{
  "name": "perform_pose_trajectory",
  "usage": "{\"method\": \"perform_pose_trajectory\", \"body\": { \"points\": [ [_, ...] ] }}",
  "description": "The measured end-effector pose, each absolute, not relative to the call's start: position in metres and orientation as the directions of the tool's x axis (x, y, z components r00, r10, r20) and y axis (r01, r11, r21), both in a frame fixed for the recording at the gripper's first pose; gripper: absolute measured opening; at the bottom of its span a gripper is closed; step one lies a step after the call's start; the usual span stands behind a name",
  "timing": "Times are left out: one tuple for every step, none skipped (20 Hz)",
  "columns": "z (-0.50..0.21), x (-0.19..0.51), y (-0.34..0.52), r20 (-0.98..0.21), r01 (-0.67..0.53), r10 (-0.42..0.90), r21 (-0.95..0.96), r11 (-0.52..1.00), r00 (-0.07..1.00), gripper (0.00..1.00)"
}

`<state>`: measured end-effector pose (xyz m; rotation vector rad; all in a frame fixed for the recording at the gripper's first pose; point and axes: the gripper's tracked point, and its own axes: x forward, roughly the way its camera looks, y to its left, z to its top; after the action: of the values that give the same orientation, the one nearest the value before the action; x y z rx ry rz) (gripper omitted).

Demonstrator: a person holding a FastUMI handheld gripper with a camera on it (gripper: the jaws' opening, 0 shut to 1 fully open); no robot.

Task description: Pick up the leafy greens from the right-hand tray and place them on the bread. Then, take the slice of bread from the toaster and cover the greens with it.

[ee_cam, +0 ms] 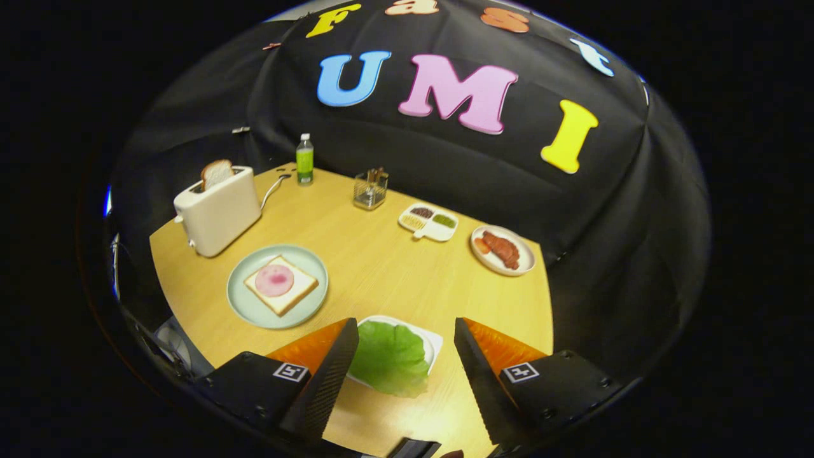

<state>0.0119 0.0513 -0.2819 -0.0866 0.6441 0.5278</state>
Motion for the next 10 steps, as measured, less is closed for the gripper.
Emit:
{"method": "perform_pose_trajectory", "body": {
  "points": [
    [-0.298, 0.01, 0.057, -0.616, -0.515, 0.46, 0.102, 0.851, 0.639, 0.92],
    [-0.312, 0.01, 0.061, -0.635, -0.531, 0.473, 0.114, 0.84, 0.611, 0.91],
    [-0.327, 0.009, 0.066, -0.654, -0.55, 0.485, 0.125, 0.826, 0.58, 0.89],
    [-0.339, 0.009, 0.07, -0.672, -0.567, 0.498, 0.138, 0.812, 0.549, 0.87],
    [-0.353, 0.006, 0.076, -0.686, -0.585, 0.511, 0.152, 0.797, 0.518, 0.84],
    [-0.365, 0.005, 0.079, -0.702, -0.598, 0.517, 0.161, 0.785, 0.49, 0.81],
    [-0.376, 0.006, 0.082, -0.717, -0.608, 0.518, 0.165, 0.777, 0.467, 0.78],
    [-0.384, 0.008, 0.082, -0.731, -0.612, 0.511, 0.163, 0.774, 0.453, 0.76],
    [-0.393, 0.011, 0.083, -0.741, -0.614, 0.507, 0.163, 0.772, 0.44, 0.74],
    [-0.401, 0.012, 0.084, -0.753, -0.616, 0.499, 0.16, 0.772, 0.429, 0.72]
  ]
}}
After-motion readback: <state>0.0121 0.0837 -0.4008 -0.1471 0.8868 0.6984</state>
